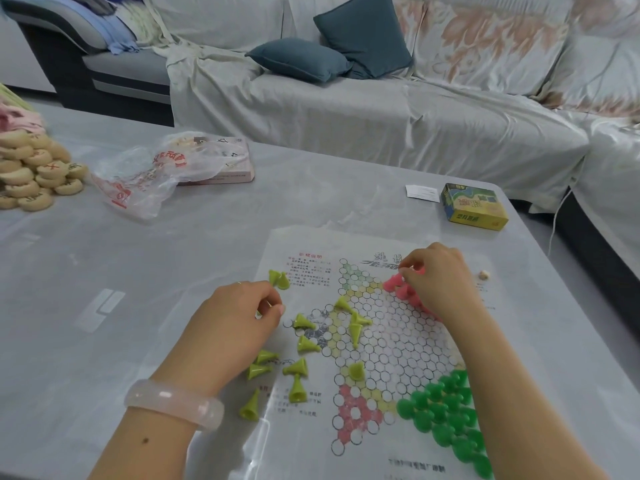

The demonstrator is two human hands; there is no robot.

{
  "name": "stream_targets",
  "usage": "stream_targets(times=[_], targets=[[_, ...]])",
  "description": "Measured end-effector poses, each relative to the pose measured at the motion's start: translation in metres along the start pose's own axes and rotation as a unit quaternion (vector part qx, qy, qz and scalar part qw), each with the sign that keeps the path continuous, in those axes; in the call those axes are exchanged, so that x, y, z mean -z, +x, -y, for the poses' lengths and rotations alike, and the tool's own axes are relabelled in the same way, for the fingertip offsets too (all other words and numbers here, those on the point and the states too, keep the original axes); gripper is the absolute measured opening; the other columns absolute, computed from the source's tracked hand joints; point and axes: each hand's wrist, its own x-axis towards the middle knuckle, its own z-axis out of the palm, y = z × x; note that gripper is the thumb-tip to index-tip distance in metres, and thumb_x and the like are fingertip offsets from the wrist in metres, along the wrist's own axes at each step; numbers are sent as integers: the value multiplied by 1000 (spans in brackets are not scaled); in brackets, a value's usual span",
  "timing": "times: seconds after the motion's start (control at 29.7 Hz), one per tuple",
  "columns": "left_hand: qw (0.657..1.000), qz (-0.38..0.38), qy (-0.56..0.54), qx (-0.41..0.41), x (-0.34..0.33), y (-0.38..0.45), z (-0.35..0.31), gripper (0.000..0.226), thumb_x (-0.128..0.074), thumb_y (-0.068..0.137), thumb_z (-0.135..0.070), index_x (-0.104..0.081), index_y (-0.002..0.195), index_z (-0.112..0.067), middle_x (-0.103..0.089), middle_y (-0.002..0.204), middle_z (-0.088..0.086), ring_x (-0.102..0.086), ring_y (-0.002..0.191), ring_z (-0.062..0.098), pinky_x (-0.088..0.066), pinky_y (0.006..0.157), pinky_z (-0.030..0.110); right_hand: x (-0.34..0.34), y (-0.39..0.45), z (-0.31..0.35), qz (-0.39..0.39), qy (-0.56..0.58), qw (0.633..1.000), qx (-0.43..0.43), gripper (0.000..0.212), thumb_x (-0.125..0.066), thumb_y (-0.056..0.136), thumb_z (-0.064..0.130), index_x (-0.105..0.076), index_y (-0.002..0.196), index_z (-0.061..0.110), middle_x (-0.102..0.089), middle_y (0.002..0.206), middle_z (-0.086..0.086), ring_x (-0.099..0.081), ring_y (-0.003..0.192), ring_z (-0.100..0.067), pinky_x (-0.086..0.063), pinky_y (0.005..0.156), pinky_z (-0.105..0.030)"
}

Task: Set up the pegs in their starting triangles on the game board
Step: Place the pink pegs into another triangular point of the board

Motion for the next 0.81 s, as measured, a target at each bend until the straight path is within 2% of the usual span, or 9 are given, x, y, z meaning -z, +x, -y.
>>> stream_targets(times=[0.13,0.34,0.81], targets=[[1000,0,1,7,2,-1,0,13,-47,91,-31,-59,87,-28,-55,86,-15,-52,76,4,-44,70,24,-1,1,1,-6,14,1000,-5,15,-54,86,15,-68,92,14,-46,91,1,-46,102,-24,-42,80,-34],[1000,-5,3,5,1,-1,1,16,-45,92,-32,-60,89,-27,-56,86,-14,-51,74,4,-39,63,19,0,1,-3,-3,2,1000,-3,16,-54,87,17,-68,94,15,-46,91,1,-41,102,-22,-30,76,-28],[1000,-4,-3,22,6,-1,2,17,-44,92,-33,-59,89,-27,-59,93,-10,-51,73,6,-41,65,22,4,3,-7,9,19,1000,4,11,-56,85,21,-64,92,22,-53,91,0,-48,98,-23,-34,74,-29]])
